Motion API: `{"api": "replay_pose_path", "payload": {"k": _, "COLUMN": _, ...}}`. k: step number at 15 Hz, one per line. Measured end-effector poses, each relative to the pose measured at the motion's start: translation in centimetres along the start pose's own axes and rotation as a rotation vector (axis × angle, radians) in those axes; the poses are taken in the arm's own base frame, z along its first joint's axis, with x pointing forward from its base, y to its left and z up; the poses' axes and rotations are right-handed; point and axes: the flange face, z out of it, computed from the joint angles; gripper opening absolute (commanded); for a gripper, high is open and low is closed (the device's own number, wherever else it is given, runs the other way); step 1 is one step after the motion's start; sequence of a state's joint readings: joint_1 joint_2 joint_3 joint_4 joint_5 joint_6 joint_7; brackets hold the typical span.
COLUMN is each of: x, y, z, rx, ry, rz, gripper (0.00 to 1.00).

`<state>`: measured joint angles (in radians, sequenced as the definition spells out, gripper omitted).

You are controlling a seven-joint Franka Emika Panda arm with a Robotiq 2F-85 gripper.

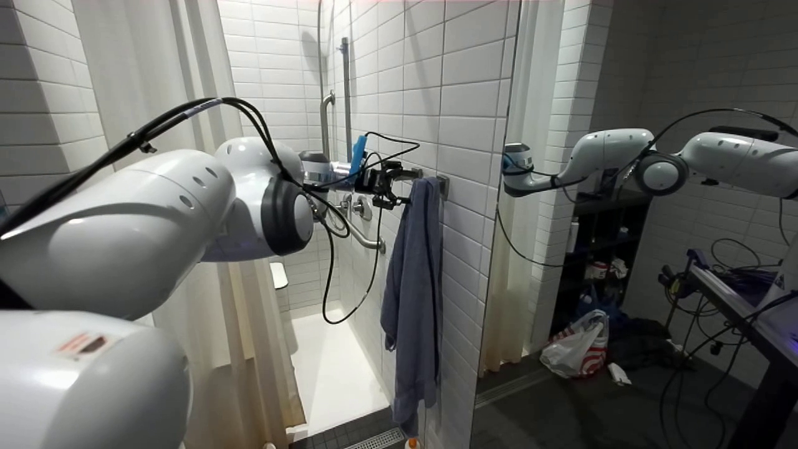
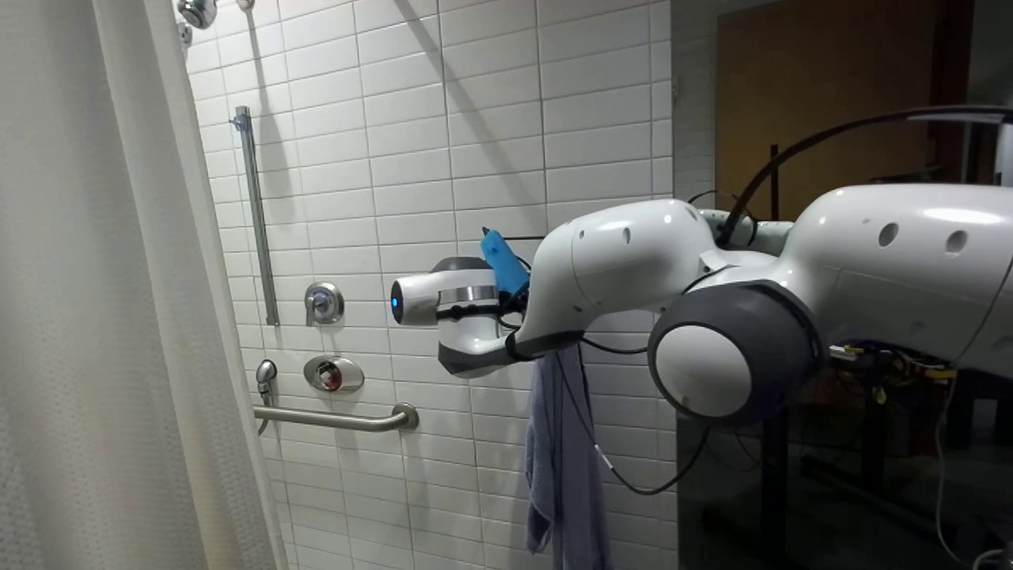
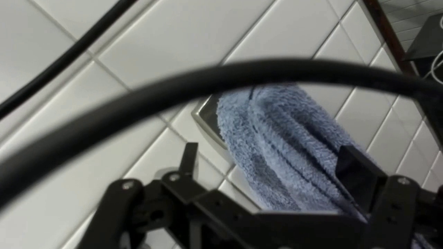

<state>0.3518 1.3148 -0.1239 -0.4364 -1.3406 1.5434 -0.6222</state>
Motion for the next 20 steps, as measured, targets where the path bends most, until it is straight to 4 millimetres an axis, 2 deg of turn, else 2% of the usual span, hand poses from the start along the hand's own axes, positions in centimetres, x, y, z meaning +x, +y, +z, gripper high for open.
{"api": "replay_pose_path", "payload": {"k": 15, "x": -0.01, "y": 0.01, "z": -0.16, "rx": 0.0, "ry": 0.002, "rz": 0.002, "gripper": 1.0}}
{"api": "replay_pose_path", "payload": {"k": 20, "x": 0.34, "y": -0.53, "z": 0.42, "rx": 0.032, "ry": 0.011, "rz": -0.004, "gripper": 1.0}}
